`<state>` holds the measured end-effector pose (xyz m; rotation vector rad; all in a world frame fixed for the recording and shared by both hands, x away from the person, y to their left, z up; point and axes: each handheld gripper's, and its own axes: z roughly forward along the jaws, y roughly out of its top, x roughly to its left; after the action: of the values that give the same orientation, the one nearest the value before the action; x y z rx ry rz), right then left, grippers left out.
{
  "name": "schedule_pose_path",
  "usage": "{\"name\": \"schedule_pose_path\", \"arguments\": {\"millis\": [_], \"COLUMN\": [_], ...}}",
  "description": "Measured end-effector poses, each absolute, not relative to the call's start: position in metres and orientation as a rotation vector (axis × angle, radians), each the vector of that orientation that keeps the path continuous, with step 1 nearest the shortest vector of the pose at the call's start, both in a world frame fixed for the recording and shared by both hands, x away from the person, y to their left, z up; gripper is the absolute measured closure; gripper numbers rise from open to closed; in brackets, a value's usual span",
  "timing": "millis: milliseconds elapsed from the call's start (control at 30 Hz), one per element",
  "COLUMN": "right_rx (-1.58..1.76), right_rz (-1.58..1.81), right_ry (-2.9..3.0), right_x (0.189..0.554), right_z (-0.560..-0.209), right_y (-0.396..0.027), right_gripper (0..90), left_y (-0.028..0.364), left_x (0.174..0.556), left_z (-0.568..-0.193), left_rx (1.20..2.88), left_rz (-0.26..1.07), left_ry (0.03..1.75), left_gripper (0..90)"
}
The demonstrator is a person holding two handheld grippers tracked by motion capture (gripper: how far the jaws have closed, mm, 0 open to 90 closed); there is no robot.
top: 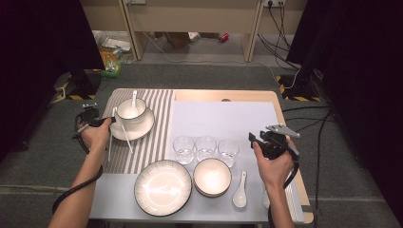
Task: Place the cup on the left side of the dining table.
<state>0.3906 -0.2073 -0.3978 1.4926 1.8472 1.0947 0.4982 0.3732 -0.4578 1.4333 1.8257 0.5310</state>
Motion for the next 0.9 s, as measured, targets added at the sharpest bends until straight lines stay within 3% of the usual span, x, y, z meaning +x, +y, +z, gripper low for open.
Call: {"name": "schedule_pose_path", "arguments": {"millis": [900], "right_rx": [1.488], "right_rz": [1.097], "right_ry": [1.847], "right_x": [0.389], "right_z": [-0.396], "right_y": [-0.209], "right_gripper": [53.4], "left_y": [0.381], "left_x": [0.424], "left_z": [-0.456], "left_rx": [1.612], "left_rz": [0.551], "left_ry": [1.727], "left_gripper": [73.2]}}
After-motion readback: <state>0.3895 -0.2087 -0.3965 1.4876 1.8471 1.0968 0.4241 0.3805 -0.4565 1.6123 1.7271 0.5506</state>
